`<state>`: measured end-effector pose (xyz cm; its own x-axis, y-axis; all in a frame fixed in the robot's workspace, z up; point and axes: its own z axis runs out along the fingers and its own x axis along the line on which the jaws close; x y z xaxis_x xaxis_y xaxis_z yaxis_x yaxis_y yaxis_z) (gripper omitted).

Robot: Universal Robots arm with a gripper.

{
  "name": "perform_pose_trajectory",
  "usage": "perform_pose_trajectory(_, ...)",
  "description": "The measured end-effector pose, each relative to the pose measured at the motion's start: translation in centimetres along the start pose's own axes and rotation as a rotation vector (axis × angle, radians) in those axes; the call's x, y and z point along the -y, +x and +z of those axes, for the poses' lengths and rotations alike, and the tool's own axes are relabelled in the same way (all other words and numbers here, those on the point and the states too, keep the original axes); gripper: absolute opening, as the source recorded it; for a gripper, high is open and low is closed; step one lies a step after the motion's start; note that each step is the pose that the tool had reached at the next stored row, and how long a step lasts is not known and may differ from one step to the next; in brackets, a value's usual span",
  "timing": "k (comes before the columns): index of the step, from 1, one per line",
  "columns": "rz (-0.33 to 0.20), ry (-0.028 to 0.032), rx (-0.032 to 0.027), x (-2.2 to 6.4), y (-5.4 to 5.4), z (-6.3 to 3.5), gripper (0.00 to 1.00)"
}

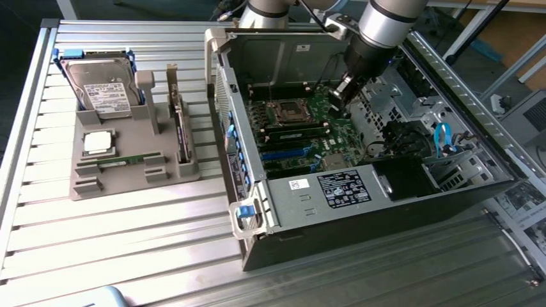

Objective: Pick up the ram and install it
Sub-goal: 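Press down the ram until it locks into place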

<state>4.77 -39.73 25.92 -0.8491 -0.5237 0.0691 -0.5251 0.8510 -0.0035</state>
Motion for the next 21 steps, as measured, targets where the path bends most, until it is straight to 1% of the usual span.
perform_pose_trajectory(1, 0.024, -0.0017, -0.0001, 0.0, 0.0, 0.08, 0.11)
perform_pose_trajectory(2, 0.076, -0.0053, -0.0003, 0.0, 0.0, 0.26, 0.11)
perform_pose_trajectory(4, 0.145, -0.01, -0.0005, 0.0, 0.0, 0.49, 0.11)
perform_pose_trajectory(21, 0.447, -0.0309, -0.0016, -0.01, -0.1, 1.51, 0.11)
